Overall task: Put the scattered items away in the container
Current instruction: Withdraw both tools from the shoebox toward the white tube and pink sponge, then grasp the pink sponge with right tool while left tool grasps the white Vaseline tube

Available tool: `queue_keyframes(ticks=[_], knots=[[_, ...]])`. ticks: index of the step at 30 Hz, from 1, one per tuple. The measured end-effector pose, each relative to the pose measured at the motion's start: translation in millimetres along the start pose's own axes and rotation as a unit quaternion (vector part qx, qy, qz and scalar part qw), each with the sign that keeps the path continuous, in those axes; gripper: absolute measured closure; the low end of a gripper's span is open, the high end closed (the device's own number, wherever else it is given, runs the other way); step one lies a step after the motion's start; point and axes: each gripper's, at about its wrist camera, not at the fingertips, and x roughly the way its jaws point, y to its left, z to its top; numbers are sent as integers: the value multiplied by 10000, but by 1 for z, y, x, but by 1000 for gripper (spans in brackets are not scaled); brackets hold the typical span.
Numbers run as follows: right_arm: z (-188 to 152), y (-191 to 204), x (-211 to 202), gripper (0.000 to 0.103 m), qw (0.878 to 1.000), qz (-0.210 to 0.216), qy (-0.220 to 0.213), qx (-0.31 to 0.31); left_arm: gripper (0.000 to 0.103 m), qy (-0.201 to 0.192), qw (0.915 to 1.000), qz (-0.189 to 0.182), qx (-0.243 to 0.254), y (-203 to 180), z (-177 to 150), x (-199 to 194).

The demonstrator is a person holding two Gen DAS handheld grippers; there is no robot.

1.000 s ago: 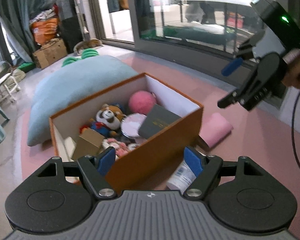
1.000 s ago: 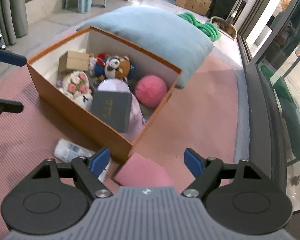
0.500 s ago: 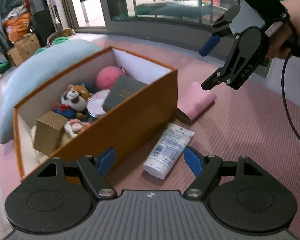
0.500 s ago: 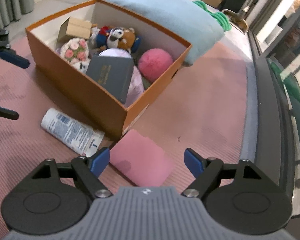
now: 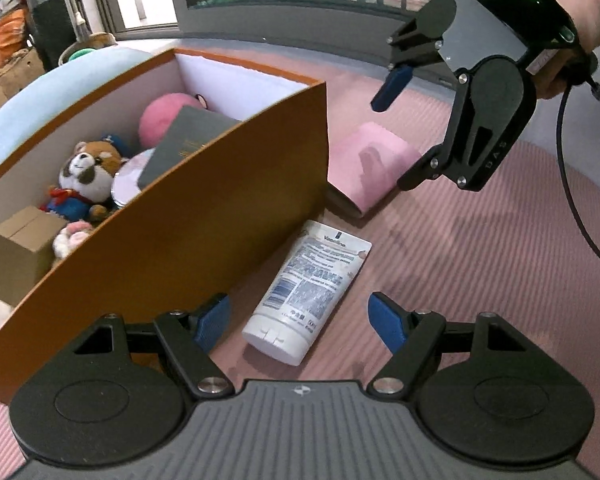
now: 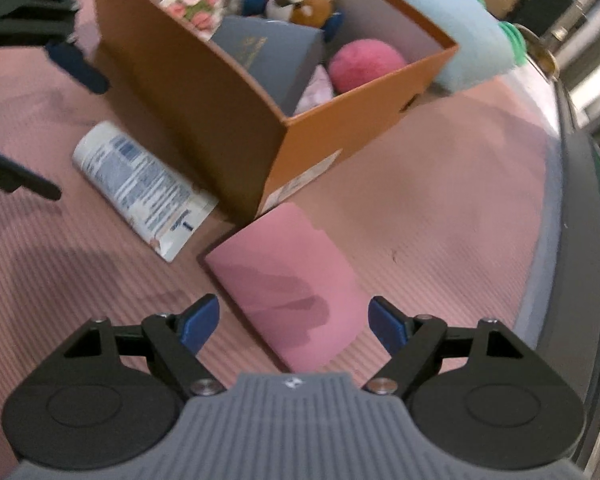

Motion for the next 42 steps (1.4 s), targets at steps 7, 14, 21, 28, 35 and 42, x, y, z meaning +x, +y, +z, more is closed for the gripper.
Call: queue_keyframes(ticks=[7, 14, 21, 28, 35, 42], knots=[[3, -11, 17, 16, 9993, 184, -77, -313, 14, 212, 9997, -76, 27, 1, 3, 25], [12, -14, 26, 14, 9956, 654, -83, -663, 14, 405, 9990, -189, 66, 0, 5, 38], [14, -6, 33, 14, 9895, 850, 58, -1169, 14, 515, 9982, -264, 129, 3, 8, 44], [10, -4, 34, 13, 9896, 895, 59, -1124, 37, 525, 9984, -211, 77, 5, 6, 44], [0, 3, 27, 18, 9917, 716, -83, -1066, 44, 542, 9983, -149, 141, -3, 3, 41], [-11, 23, 11, 40, 9937, 408, -83, -1036, 46, 596, 9978, -250, -145, -2, -9, 31]])
